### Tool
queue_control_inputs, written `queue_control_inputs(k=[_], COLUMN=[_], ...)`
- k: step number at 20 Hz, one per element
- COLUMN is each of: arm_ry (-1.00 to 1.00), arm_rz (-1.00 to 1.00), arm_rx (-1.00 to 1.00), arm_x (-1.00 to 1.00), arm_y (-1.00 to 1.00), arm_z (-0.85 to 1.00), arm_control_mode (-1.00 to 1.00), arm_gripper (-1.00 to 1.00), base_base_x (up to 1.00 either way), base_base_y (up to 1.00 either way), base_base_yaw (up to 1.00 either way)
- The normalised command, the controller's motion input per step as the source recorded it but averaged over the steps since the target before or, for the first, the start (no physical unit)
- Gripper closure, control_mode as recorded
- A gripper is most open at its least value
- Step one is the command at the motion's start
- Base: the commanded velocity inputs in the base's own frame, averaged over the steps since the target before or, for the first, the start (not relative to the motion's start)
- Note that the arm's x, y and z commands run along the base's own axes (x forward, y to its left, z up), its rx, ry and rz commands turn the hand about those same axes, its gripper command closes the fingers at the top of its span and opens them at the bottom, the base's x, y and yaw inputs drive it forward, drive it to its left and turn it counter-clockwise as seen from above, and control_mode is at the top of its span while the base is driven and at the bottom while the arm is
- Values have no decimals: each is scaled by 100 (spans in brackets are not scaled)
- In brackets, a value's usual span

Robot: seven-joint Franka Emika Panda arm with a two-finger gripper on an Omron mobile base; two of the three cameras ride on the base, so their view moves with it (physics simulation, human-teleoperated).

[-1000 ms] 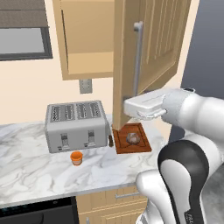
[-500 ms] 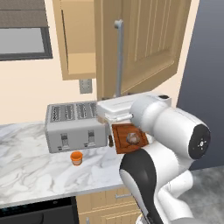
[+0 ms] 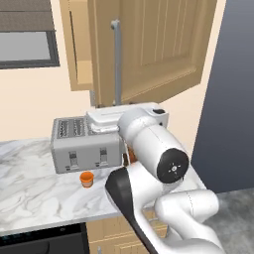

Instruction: Pick the bread, place it on the cutting board, pick the jam, place it on the counter, and close the cabinet.

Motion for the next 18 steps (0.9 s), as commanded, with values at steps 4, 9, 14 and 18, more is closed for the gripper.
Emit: queue_control_inputs(k=[4,9,14,18], arm_ry=[-6,-8,-7,-8], arm_rz=[-13,-12,-8,-7], arm_rx=[0,0,0,0], arm_x=[52,54,66,66], arm_y=[17,12,4,1], arm_z=[0,0,0,0], arm_control_mode=[-100,-100,-100,-100], arm_gripper=[-100,-100,-100,-100], base_base_x=[0,0,0,0], base_base_y=[0,0,0,0], base_base_yaw=[0,0,0,0])
